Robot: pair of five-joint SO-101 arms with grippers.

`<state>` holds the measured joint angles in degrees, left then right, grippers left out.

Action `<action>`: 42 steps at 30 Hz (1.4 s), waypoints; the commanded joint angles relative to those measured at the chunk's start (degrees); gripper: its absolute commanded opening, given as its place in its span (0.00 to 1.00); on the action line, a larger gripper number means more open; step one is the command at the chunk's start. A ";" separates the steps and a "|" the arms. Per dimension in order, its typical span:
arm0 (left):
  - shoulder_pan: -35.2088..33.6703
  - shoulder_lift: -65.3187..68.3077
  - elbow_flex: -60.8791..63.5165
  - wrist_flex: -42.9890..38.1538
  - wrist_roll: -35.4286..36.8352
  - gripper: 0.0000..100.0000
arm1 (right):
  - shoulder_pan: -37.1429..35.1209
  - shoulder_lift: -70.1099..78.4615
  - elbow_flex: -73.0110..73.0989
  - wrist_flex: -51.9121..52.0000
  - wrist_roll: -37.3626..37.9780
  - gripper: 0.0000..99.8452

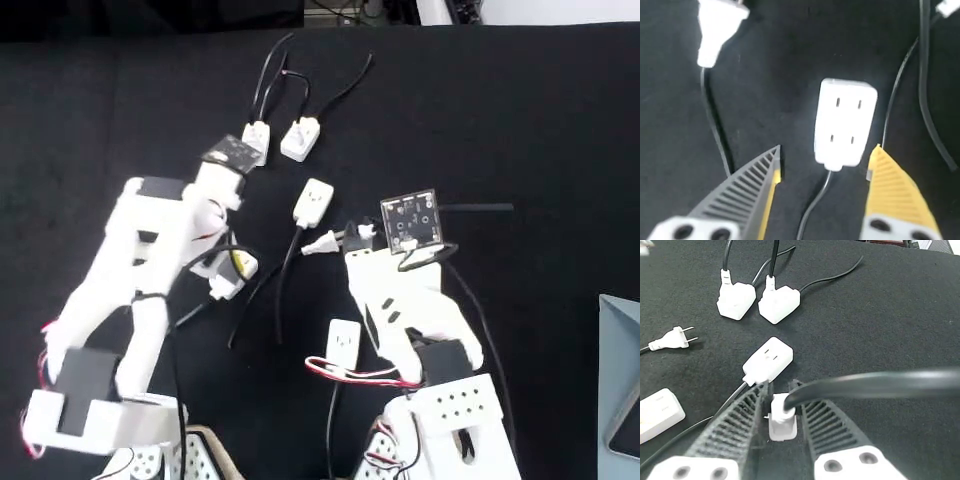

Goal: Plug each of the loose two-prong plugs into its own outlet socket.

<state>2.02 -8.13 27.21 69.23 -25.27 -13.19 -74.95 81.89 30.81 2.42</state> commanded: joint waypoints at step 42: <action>-29.93 -35.25 32.57 -19.52 31.38 0.19 | -25.76 58.68 -27.12 -23.47 2.73 0.01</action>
<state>-27.52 -41.98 60.09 50.51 5.85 -38.42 -18.51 58.51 11.21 4.62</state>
